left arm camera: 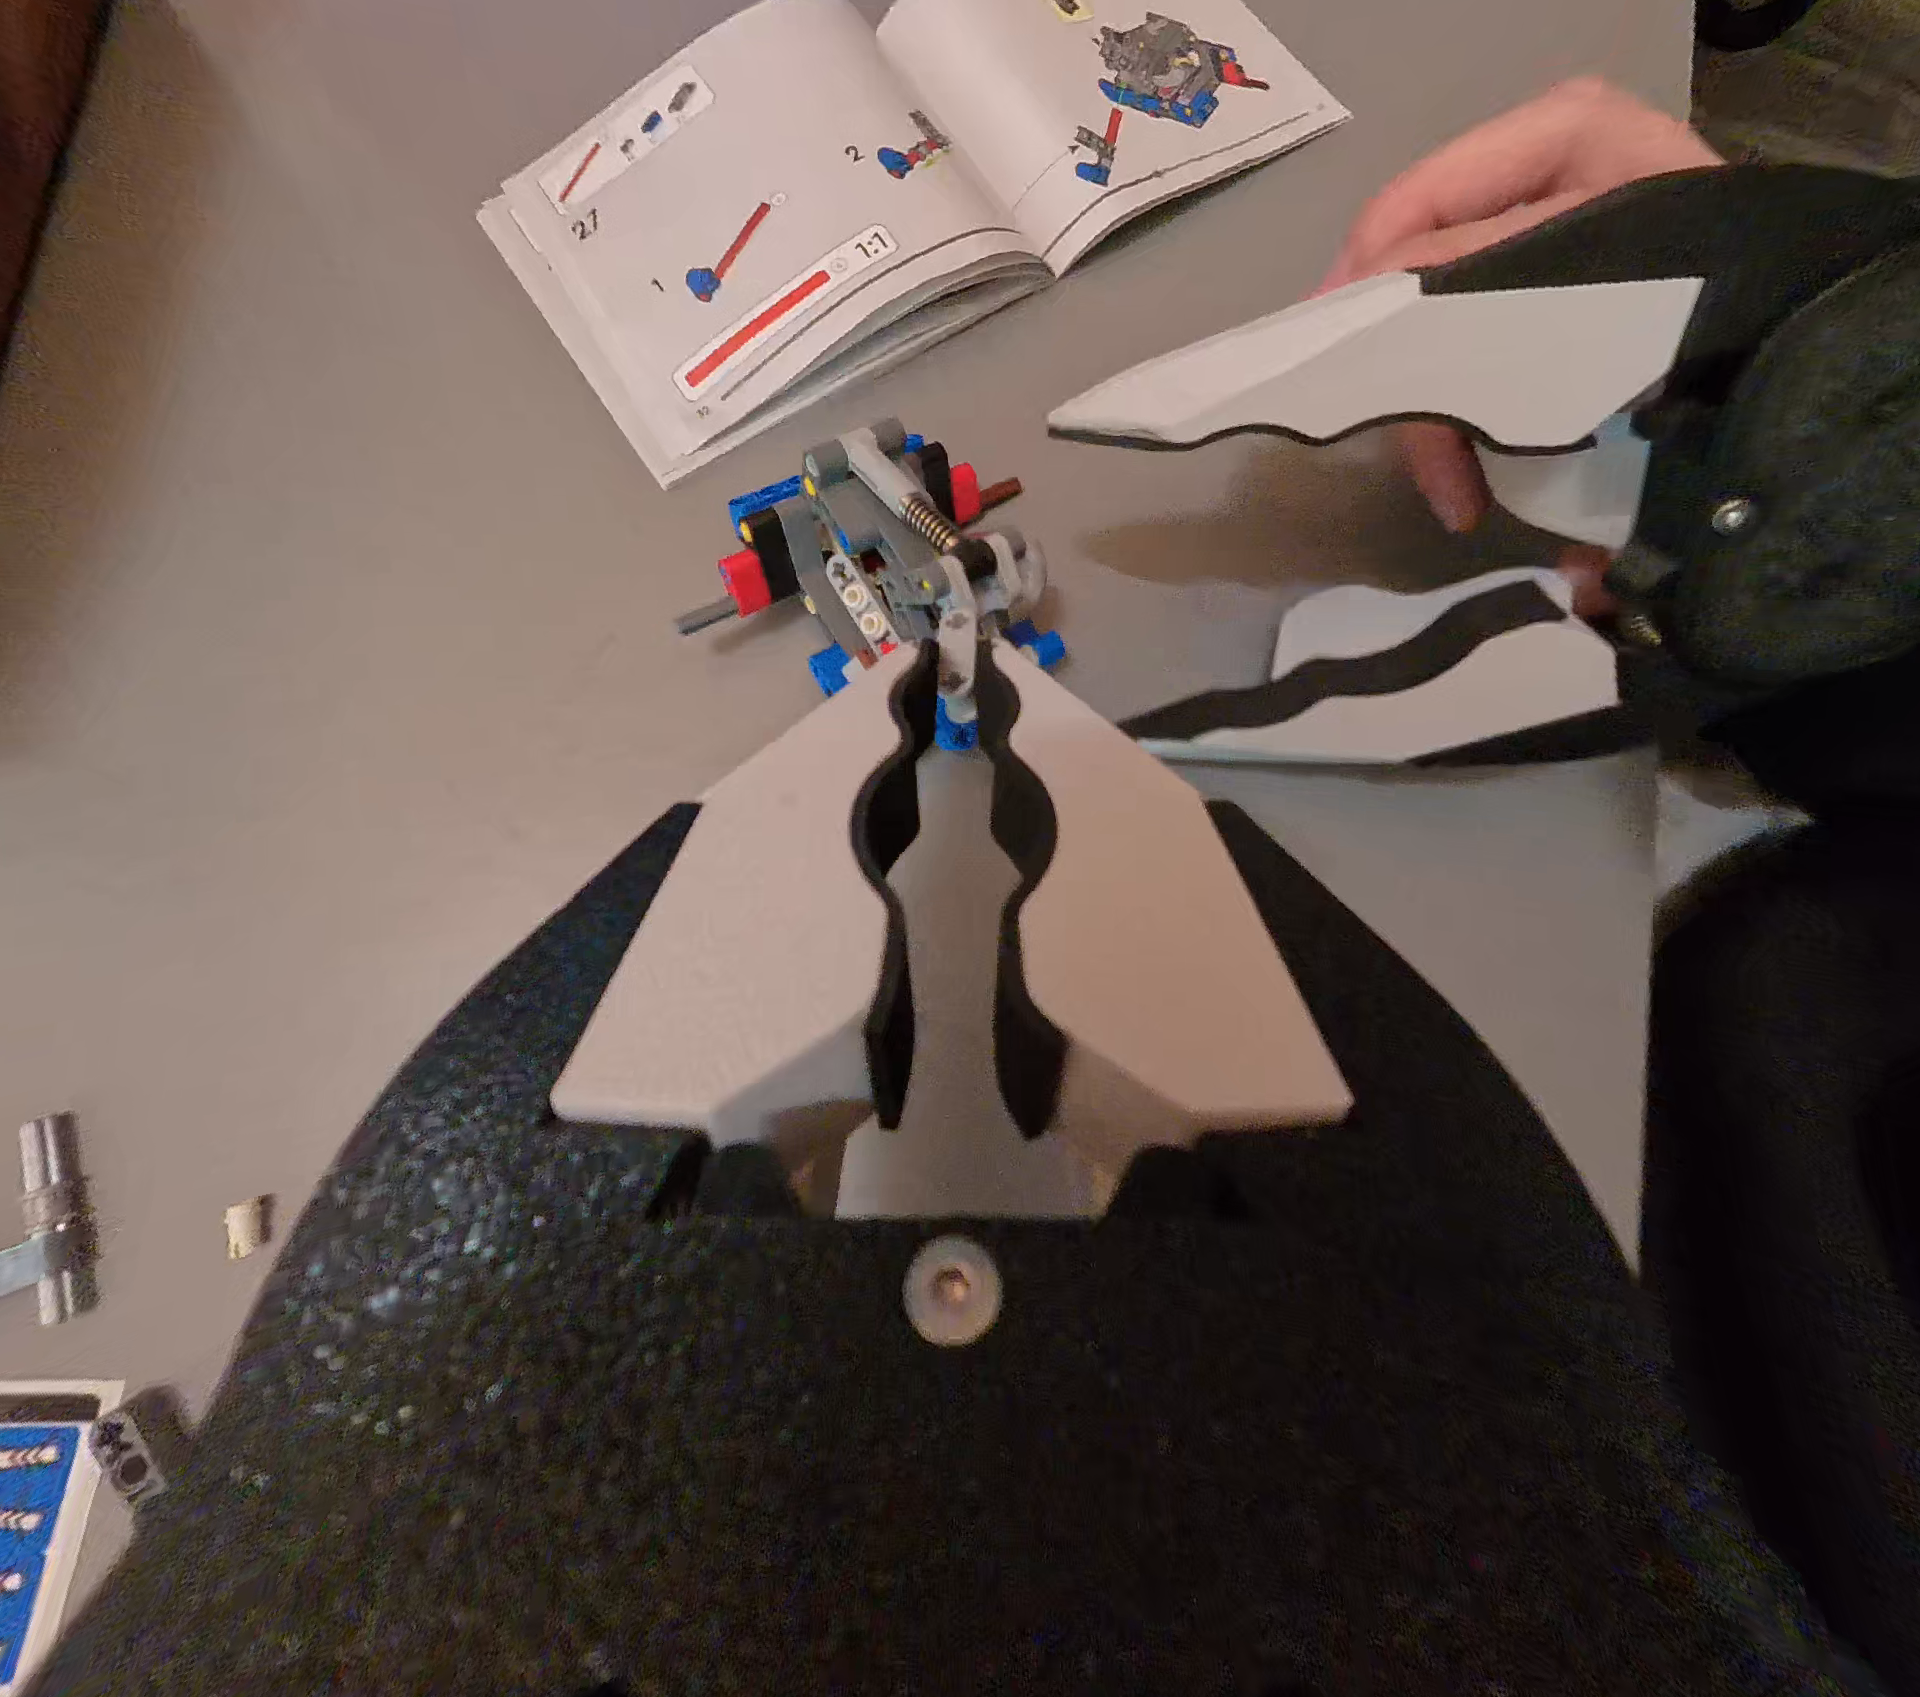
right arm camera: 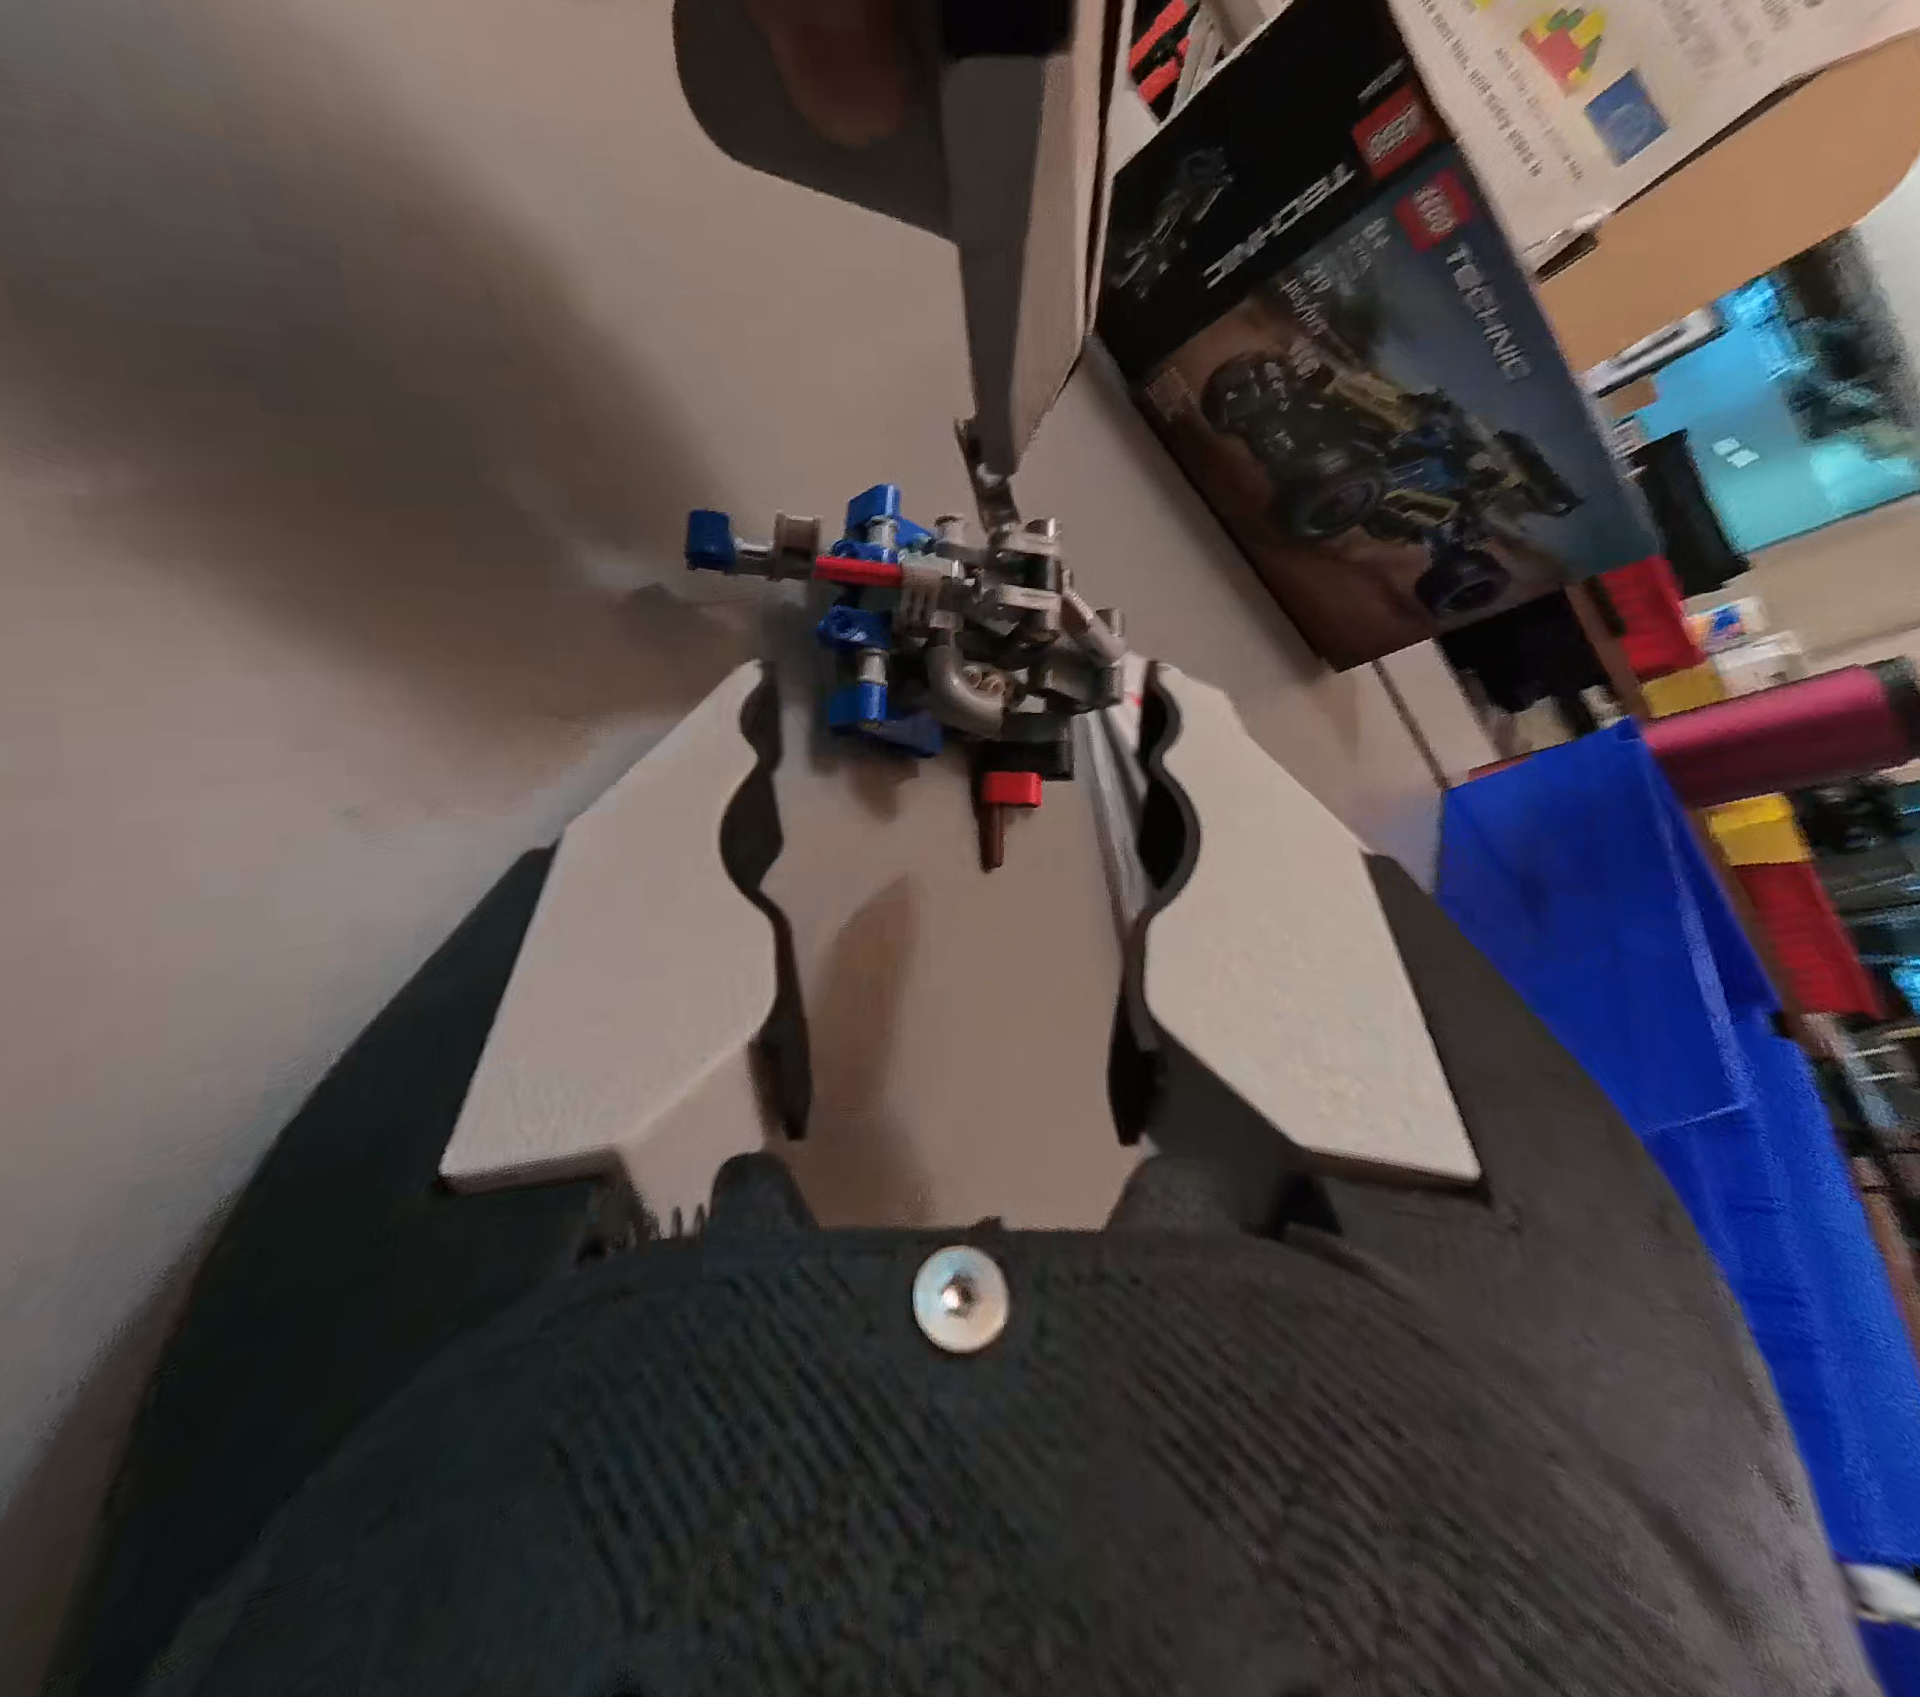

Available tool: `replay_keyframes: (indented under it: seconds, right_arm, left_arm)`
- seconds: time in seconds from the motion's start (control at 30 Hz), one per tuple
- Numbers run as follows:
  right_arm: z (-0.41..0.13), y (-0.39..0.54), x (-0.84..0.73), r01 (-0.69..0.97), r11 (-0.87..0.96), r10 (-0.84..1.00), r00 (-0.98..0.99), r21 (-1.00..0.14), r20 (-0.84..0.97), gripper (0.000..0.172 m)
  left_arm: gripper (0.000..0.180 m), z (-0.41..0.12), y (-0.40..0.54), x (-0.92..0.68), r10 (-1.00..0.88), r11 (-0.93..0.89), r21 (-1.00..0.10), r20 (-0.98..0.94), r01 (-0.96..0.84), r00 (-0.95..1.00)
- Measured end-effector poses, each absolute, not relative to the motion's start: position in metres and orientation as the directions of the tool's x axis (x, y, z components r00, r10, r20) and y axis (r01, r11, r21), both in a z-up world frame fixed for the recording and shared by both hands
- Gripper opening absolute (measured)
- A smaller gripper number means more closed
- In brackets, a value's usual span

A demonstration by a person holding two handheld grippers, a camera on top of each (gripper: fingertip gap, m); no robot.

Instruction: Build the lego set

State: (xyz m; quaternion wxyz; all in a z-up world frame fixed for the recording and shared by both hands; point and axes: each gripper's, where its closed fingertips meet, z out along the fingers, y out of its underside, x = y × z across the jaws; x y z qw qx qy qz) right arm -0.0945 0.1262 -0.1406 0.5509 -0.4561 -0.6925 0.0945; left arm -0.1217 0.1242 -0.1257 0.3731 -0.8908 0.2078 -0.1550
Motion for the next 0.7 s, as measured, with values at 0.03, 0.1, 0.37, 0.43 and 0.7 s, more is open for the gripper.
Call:
replay_keyframes:
  seconds: [0.03, 0.1, 0.37, 0.43, 0.7]
  right_arm:
    - [-0.143, 0.125, -0.094, 0.525, 0.533, 0.769, 0.026, -0.663, 0.639, 0.076]
    - [-0.14, 0.12, -0.098, 0.48, 0.494, 0.814, 0.036, -0.725, 0.579, 0.086]
    - [-0.144, 0.13, -0.118, 0.465, 0.513, 0.799, 0.047, -0.721, 0.599, 0.1]
    - [-0.143, 0.128, -0.119, 0.446, 0.519, 0.804, 0.034, -0.729, 0.593, 0.1]
    - [-0.147, 0.116, -0.116, 0.451, 0.473, 0.851, -0.012, -0.757, 0.524, 0.103]
  left_arm:
    - [0.004, -0.126, 0.124, -0.121, -0.484, -0.657, -0.711, 0.143, -0.251, 0.863]
    - [0.004, -0.127, 0.125, -0.121, -0.479, -0.682, -0.688, 0.161, -0.25, 0.863]
    - [0.004, -0.136, 0.126, -0.122, -0.453, -0.759, -0.598, 0.198, -0.259, 0.869]
    - [0.004, -0.136, 0.125, -0.122, -0.441, -0.768, -0.59, 0.203, -0.25, 0.874]
    - [0.004, -0.135, 0.122, -0.129, -0.399, -0.784, -0.582, 0.204, -0.217, 0.894]
